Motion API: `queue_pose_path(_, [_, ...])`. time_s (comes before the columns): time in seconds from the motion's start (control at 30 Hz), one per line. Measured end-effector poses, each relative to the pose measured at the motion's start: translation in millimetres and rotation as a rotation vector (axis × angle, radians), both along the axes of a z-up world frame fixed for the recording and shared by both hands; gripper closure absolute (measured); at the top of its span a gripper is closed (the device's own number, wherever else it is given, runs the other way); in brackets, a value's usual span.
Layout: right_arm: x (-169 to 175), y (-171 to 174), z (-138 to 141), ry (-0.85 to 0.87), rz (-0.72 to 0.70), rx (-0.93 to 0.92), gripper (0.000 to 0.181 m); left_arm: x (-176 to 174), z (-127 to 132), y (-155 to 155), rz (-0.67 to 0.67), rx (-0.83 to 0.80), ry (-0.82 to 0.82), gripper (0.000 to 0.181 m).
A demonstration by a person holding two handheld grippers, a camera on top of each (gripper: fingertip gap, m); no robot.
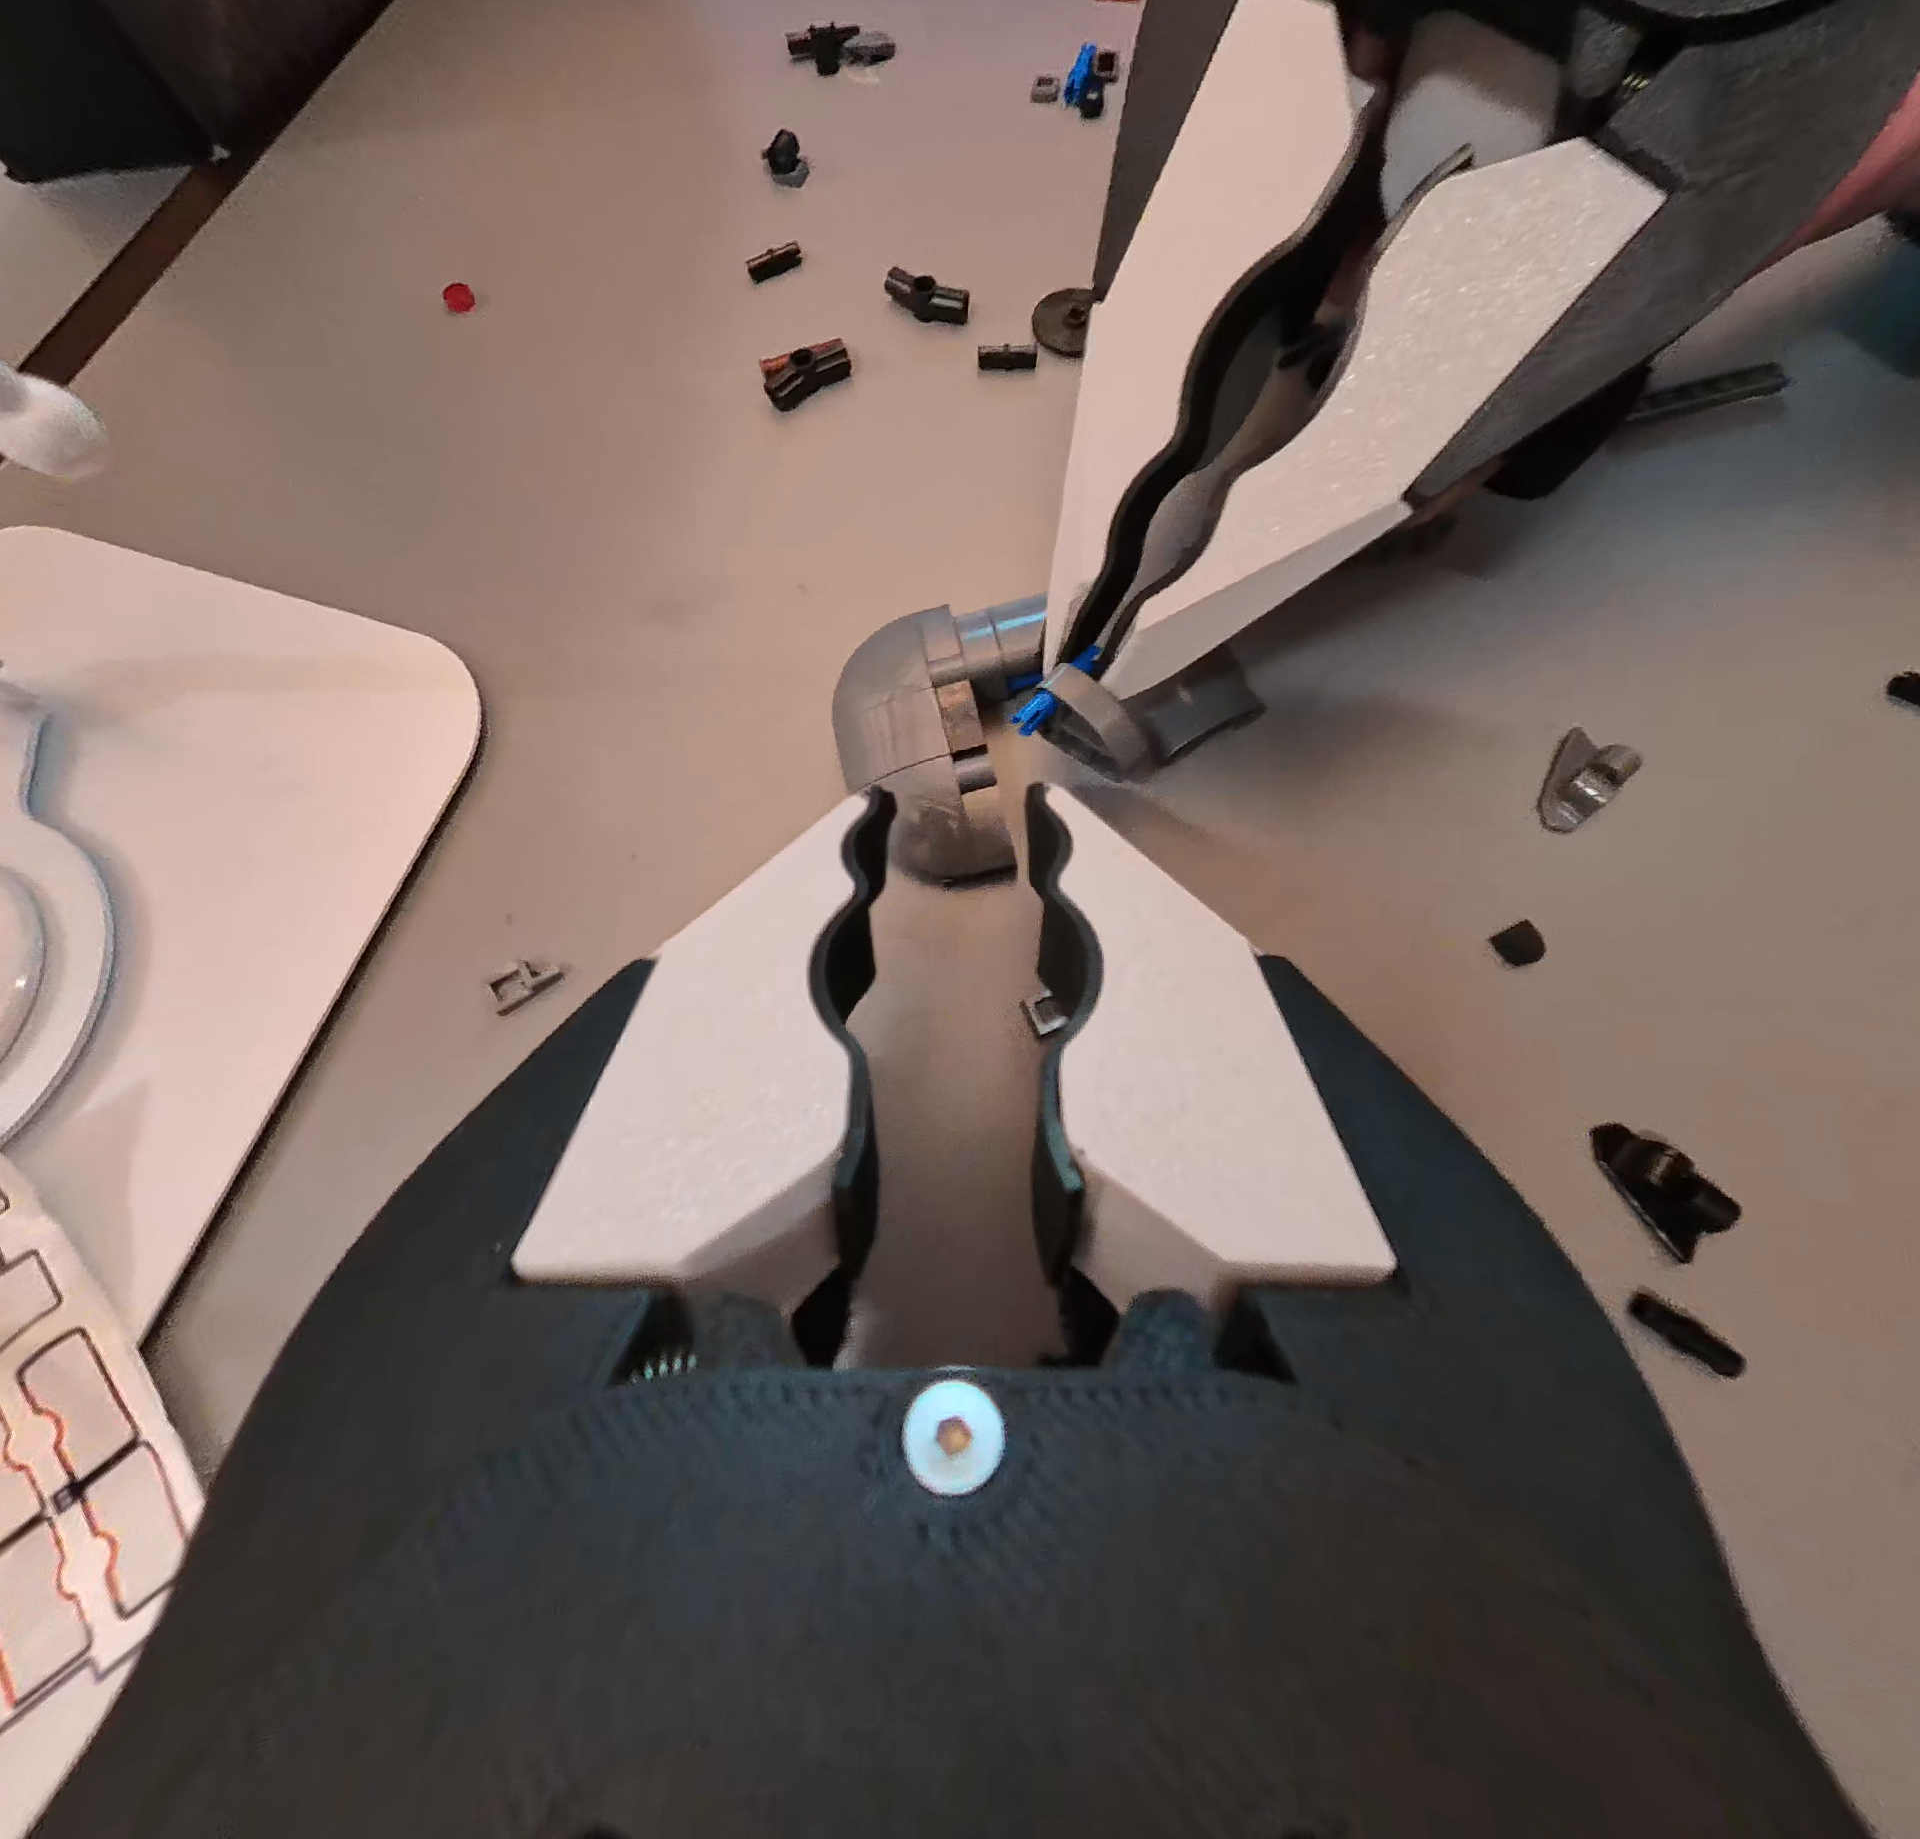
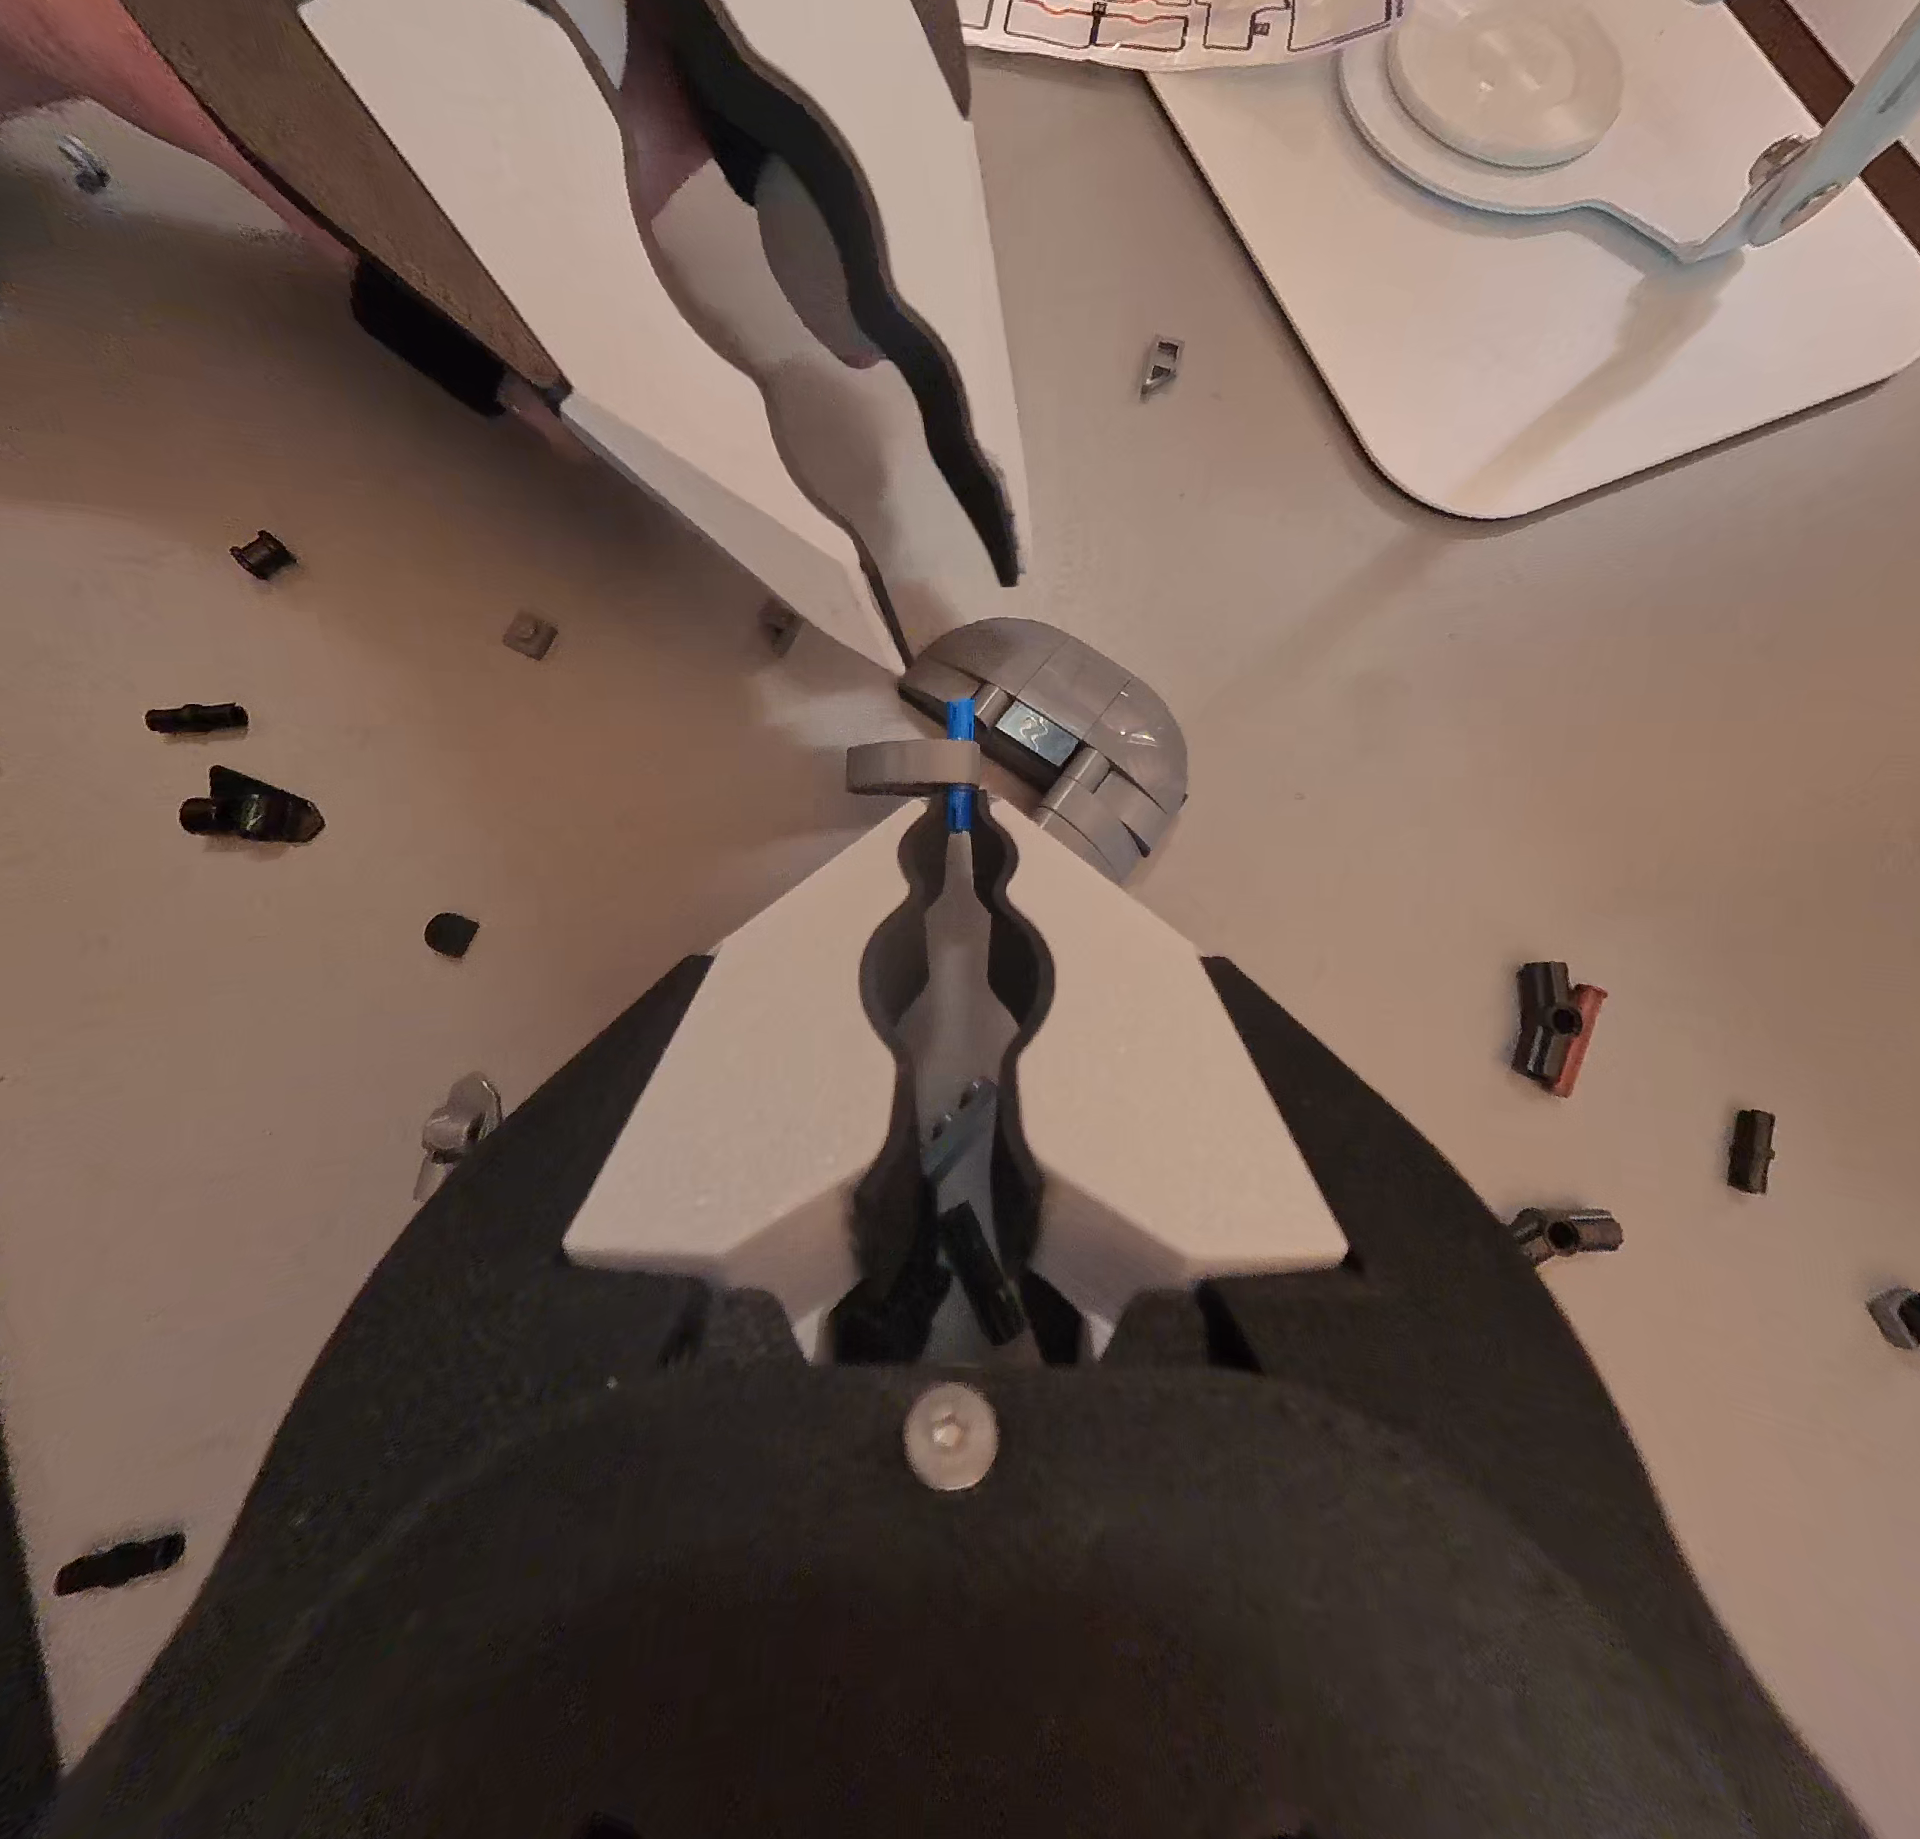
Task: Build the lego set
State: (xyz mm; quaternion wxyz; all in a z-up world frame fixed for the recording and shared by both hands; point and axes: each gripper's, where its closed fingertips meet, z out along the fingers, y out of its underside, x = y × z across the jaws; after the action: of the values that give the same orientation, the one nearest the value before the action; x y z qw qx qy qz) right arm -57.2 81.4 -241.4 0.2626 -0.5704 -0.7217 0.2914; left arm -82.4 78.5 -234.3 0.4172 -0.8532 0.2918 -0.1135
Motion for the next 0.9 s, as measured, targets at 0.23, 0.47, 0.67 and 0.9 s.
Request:
queue_pose_path(0.23, [1.4, -3.6, -6.4, -0.037, 0.012, -0.002, 0.179, 2.6, -21.3, -0.2, -0.026, -0.060, 0.081, 0.148])
queue_pose_path(0.47, [6.8, -1.3, -15.7, -0.093, 0.010, 0.016, 0.179, 3.6, -19.8, -1.9, -0.028, -0.061, 0.094, 0.152])
queue_pose_path(0.67, [9.2, 3.8, -16.3, -0.108, -0.013, 0.036, 0.179, 6.0, -19.7, -3.8, -0.031, -0.068, 0.108, 0.156])
queue_pose_path(0.9, [11.2, 5.5, -16.4, -0.118, -0.022, 0.038, 0.179, 11.8, -19.5, -5.8, -0.042, -0.076, 0.101, 0.160])
